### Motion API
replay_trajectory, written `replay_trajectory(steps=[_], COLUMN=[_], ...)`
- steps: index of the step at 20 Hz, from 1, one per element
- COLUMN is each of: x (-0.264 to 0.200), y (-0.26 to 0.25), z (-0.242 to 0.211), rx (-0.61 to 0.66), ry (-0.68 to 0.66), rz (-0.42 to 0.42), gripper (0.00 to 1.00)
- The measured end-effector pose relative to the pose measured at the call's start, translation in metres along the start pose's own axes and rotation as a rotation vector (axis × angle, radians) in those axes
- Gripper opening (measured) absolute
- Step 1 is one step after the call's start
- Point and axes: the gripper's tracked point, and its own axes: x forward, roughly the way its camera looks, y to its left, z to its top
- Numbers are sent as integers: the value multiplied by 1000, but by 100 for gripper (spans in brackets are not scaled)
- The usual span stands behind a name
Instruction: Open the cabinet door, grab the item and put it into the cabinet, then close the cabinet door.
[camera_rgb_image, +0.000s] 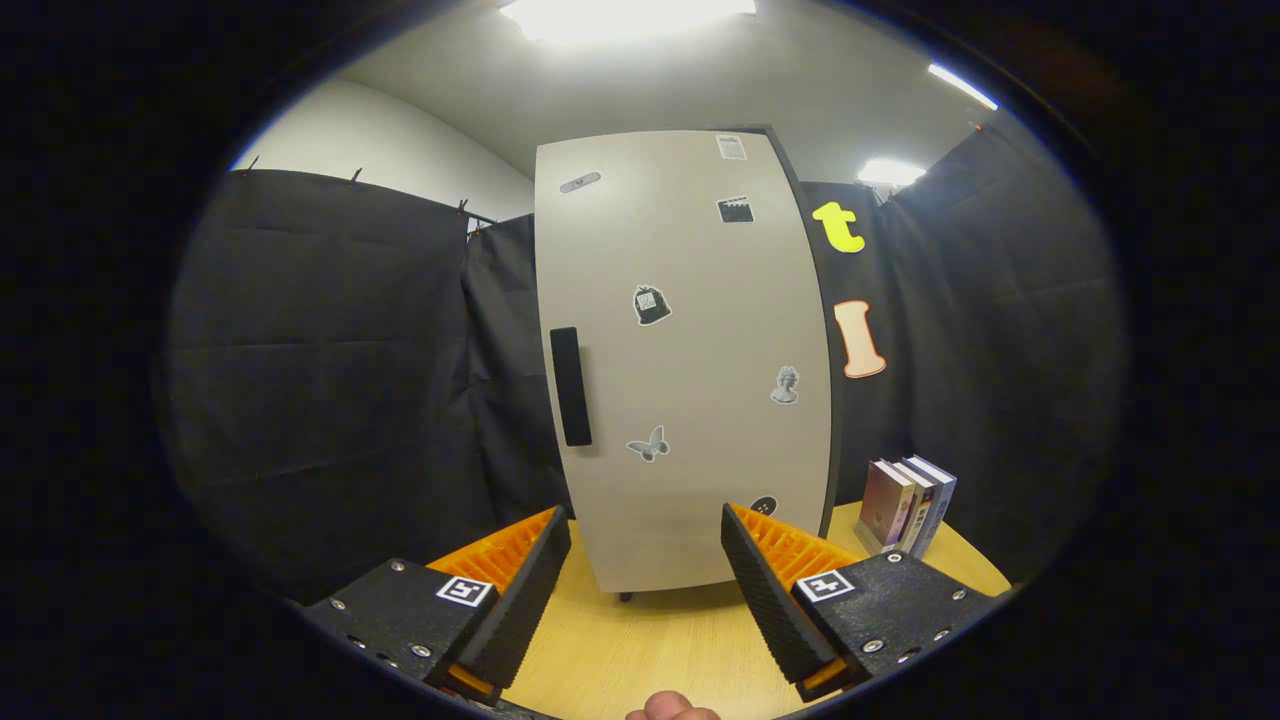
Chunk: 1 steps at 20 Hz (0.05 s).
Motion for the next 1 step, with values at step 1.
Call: replay_trajectory(steps=[1], x=[0], y=[0], z=[0], rx=[1], ry=[1], rz=[2], gripper=[95])
